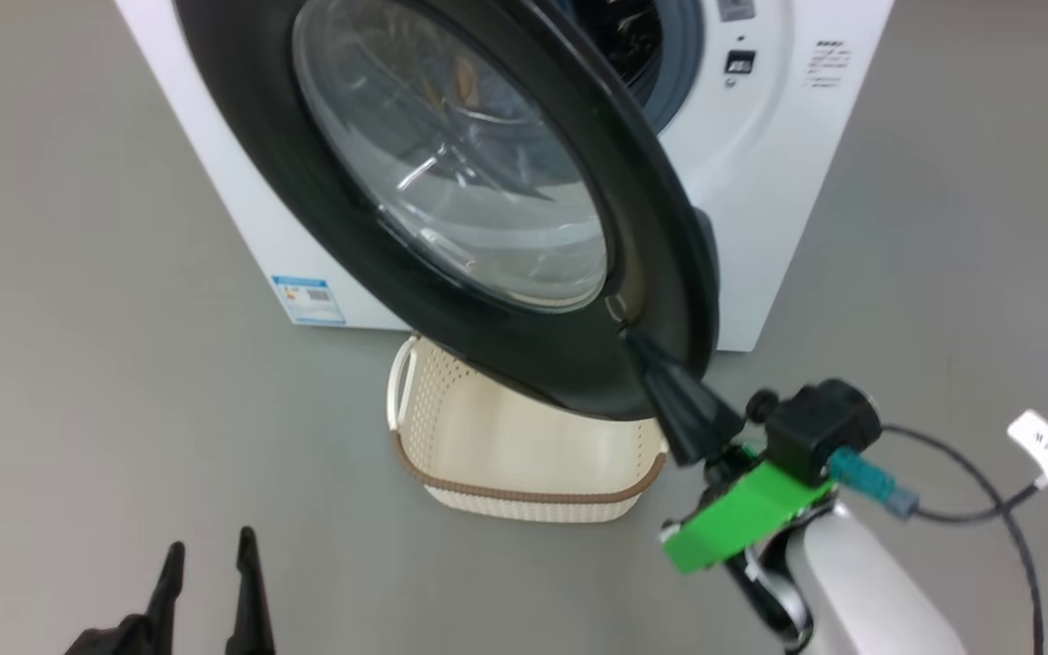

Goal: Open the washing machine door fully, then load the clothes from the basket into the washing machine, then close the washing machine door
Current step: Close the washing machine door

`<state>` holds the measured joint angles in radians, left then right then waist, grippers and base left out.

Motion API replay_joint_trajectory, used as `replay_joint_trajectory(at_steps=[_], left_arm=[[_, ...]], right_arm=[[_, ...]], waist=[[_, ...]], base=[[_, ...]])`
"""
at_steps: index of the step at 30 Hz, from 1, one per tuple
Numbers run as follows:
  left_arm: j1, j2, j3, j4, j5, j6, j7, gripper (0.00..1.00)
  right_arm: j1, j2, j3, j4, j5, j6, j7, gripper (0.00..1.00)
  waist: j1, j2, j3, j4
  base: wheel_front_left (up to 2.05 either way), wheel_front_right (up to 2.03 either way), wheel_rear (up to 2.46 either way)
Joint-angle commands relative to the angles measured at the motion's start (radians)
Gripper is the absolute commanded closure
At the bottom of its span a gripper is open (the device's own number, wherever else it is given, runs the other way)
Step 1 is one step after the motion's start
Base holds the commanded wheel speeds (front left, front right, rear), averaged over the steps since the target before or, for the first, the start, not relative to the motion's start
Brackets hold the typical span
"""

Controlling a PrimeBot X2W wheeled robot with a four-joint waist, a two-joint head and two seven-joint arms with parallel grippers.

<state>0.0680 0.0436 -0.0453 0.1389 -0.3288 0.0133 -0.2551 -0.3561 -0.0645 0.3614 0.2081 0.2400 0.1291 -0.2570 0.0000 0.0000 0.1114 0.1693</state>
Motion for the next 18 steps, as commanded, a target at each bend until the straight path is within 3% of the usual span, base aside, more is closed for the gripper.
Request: replay_joint_trajectory(at_steps=[1,7,18], left_arm=[[-0.044,0.007,0.023,-0.027,-0.011,0.006,-0.007,0.00],[-0.060,0.007,-0.033,-0.029,-0.046,0.013,-0.007,0.00],[-0.076,0.007,-0.045,-0.032,-0.070,0.018,-0.007,0.00]], right_arm=[[-0.041,0.014,0.004,-0.006,0.000,0.002,-0.005,1.00],[-0.102,0.014,-0.061,0.049,-0.024,0.002,-0.005,1.00],[-0.173,0.014,-0.118,0.055,-0.059,0.002,-0.005,1.00]], waist=[[0.0000,0.0000,0.029,0.028],[0.0000,0.0000,0.060,0.060],[0.0000,0.0000,0.108,0.033]], base=[[0.00,0.00,0.00],[0.00,0.00,0.00],[0.00,0.00,0.00]])
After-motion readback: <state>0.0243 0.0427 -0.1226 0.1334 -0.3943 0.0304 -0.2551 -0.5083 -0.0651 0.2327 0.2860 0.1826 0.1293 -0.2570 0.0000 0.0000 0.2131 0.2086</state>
